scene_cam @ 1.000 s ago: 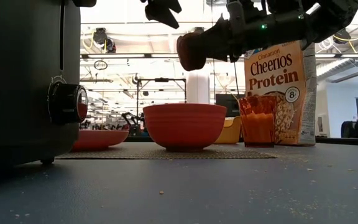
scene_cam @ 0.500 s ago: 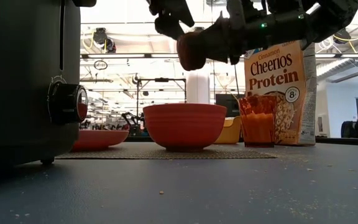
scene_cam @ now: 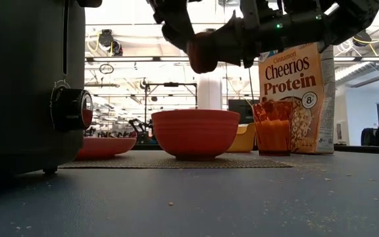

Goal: Arrange a breakfast setting
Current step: Put the apple on the gray table mat at the top right of the pink plate

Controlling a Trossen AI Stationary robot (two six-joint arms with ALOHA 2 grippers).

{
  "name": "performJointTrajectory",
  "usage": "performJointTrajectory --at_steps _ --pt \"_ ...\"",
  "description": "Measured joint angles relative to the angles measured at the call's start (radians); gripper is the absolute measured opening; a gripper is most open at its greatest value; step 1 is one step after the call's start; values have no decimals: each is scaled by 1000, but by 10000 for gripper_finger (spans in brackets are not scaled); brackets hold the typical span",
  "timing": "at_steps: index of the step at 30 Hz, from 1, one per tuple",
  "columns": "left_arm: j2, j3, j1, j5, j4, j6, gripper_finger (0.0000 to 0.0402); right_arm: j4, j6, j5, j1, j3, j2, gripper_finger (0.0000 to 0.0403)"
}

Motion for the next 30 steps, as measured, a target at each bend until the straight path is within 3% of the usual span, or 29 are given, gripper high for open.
performJointTrajectory --at_steps 17,30 --pt "-1 0 0 -1 18 -9 388 5 0 0 0 0 0 270" --pt "-1 0 -1 1 18 -12 258 5 0 1 0 0 0 270"
